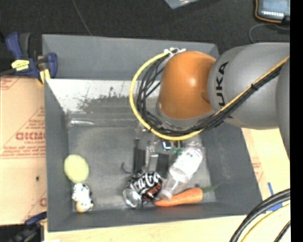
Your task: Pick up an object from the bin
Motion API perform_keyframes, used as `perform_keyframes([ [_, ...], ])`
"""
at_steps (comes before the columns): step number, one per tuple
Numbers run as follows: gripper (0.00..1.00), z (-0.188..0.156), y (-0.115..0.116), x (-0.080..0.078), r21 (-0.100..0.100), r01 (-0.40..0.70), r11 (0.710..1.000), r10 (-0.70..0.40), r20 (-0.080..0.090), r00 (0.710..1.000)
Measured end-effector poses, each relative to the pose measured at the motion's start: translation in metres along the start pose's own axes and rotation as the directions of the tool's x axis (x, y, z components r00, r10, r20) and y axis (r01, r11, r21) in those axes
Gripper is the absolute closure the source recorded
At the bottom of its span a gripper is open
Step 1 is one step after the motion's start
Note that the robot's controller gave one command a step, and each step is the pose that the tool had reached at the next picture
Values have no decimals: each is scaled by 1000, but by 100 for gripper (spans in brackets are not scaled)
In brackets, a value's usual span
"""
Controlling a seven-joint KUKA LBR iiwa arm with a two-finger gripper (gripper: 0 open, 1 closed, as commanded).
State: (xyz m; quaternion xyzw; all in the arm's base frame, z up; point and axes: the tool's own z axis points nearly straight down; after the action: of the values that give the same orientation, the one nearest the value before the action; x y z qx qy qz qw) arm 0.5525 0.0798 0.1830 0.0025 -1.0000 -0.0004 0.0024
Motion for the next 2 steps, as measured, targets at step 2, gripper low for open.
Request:
perform_keyframes([
  [2, 0, 4, -4, -5, -2, 10, 1000, -10, 17, 1000],
])
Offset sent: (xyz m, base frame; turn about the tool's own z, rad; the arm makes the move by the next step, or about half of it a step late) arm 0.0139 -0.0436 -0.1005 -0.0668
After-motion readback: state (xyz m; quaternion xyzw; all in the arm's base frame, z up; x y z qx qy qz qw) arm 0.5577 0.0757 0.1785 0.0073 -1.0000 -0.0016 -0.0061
